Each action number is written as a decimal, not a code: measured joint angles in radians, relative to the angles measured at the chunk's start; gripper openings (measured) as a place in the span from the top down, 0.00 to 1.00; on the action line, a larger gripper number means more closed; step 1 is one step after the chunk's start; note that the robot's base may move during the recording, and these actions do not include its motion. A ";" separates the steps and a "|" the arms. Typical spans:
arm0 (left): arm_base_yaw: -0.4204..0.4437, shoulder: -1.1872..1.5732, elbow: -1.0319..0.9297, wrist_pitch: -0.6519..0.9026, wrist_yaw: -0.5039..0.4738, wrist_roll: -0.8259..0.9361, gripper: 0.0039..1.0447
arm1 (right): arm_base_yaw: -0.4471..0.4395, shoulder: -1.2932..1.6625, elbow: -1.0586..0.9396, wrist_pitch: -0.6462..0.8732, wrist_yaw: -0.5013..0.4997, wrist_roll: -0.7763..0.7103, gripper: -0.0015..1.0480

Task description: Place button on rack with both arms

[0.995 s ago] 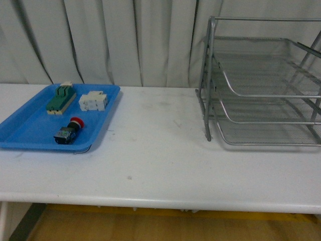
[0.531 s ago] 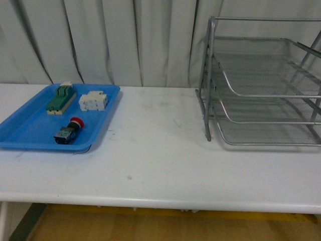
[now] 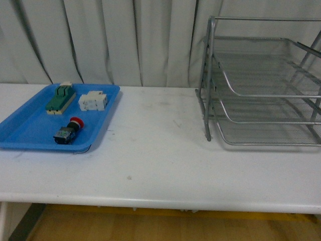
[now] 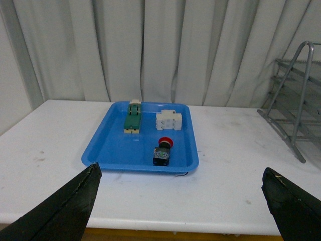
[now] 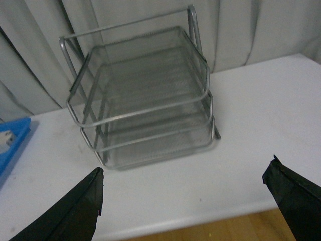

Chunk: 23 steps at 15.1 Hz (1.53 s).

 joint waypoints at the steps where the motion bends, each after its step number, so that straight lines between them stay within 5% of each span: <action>1: 0.000 0.000 0.000 0.000 0.000 0.000 0.06 | -0.009 0.183 0.084 0.127 -0.009 0.000 0.06; 6: 0.000 0.000 0.000 0.000 0.000 0.000 0.06 | -0.011 0.878 0.482 0.296 0.034 0.068 0.06; 11: 0.000 0.000 0.000 0.000 0.000 0.000 0.06 | -0.095 1.157 0.430 0.747 -0.138 0.698 0.06; 15: 0.000 0.000 0.000 0.000 0.000 0.000 0.06 | -0.065 1.367 0.371 1.183 -0.164 1.167 0.06; 23: 0.000 0.000 0.000 0.000 0.000 0.000 0.06 | -0.007 1.719 0.502 1.179 -0.164 1.253 0.06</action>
